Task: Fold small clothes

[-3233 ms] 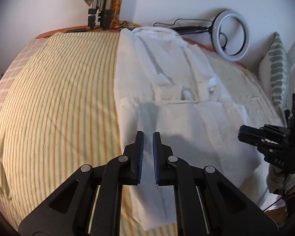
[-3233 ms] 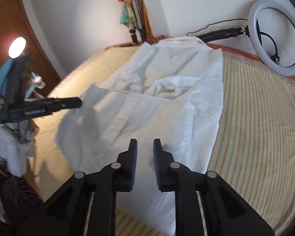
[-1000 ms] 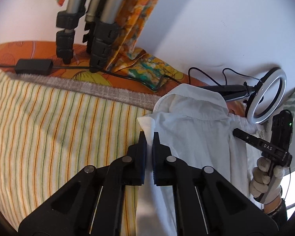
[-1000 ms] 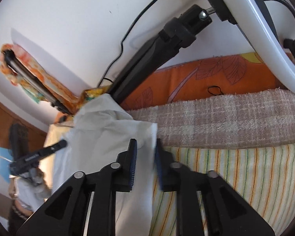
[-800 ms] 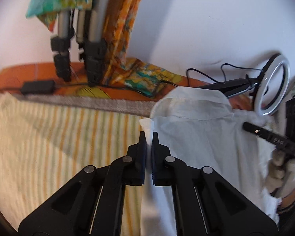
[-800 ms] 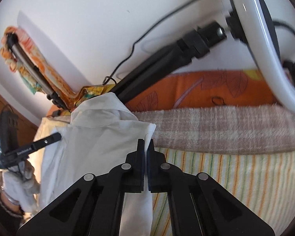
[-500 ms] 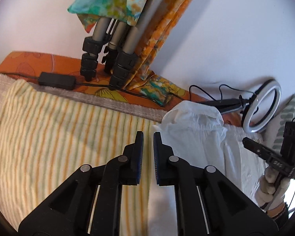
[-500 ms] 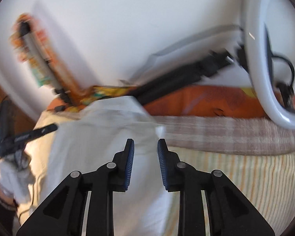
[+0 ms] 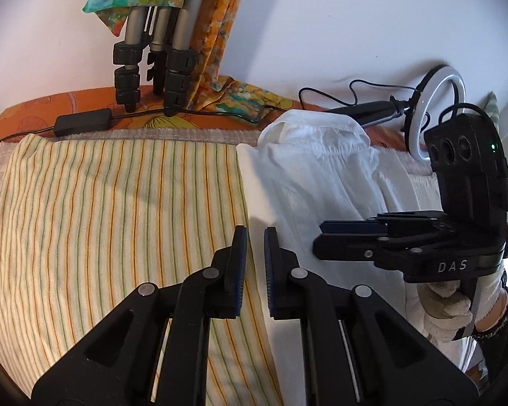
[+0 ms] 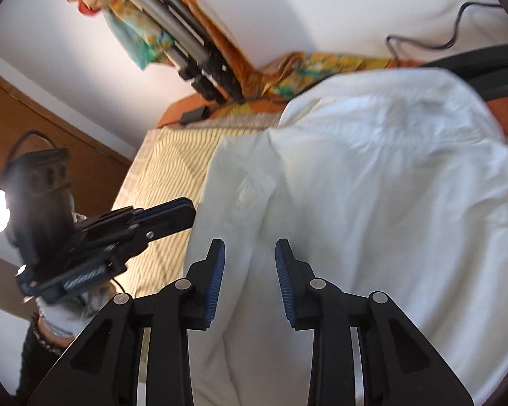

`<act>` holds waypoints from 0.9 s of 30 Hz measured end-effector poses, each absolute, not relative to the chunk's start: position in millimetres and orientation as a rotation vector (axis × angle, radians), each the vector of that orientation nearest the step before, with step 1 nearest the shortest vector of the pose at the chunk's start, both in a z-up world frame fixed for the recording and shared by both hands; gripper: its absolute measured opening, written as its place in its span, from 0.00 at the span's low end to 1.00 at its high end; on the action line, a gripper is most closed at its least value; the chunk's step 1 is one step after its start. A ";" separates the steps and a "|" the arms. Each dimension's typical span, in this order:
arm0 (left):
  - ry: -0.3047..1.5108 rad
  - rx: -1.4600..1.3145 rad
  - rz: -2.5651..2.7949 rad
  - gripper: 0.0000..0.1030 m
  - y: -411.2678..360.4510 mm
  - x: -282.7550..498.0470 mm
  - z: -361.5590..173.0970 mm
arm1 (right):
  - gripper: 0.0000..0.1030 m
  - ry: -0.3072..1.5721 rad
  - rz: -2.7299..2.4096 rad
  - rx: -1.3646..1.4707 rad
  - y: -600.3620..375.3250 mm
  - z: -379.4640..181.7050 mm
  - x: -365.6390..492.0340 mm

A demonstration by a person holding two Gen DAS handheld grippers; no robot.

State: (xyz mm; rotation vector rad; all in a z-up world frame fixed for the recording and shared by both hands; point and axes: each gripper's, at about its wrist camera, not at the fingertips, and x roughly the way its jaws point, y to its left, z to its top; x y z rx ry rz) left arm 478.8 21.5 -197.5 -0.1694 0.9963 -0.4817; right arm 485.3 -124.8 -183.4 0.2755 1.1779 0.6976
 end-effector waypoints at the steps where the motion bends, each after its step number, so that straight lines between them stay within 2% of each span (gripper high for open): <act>1: 0.997 -0.166 -0.485 0.07 21.2 477.9 -197.7 | 0.26 1.170 0.708 0.282 -122.4 -183.9 485.7; 2: 0.996 -0.156 -0.482 0.07 20.4 477.0 -197.8 | 0.19 1.161 0.720 0.289 -120.6 -183.7 486.0; 3: 0.991 -0.144 -0.480 0.07 19.2 475.5 -197.4 | 0.02 1.156 0.719 0.288 -122.5 -184.5 484.5; 7: 0.962 -0.091 -0.505 0.07 9.1 467.2 -192.6 | 0.00 1.074 0.698 0.180 -117.7 -168.0 473.0; 11: 0.991 0.020 -0.418 0.07 -10.2 477.6 -204.9 | 0.00 1.120 0.649 0.134 -105.6 -177.8 480.3; 15: 0.997 0.021 -0.376 0.07 -12.0 489.8 -210.4 | 0.05 1.161 0.658 0.168 -118.9 -175.2 482.5; 18: 0.992 0.023 -0.344 0.08 -8.4 495.0 -207.8 | 0.07 1.105 0.683 0.227 -145.4 -155.9 475.3; 20: 0.981 -0.001 -0.319 0.08 -3.3 500.2 -205.8 | 0.15 1.040 0.672 0.227 -171.3 -140.6 467.7; 22: 0.982 -0.057 -0.308 0.20 3.9 507.4 -205.5 | 0.32 0.968 0.583 0.196 -202.7 -131.2 461.6; 23: 0.984 -0.079 -0.310 0.35 6.4 509.4 -205.6 | 0.33 0.951 0.534 0.186 -218.3 -130.0 461.7; 24: 0.978 -0.100 -0.314 0.39 8.5 510.8 -204.7 | 0.33 0.938 0.484 0.178 -234.4 -130.7 462.9; 27: 0.978 -0.126 -0.333 0.39 7.0 518.6 -206.7 | 0.33 0.952 0.353 0.215 -283.0 -144.1 470.3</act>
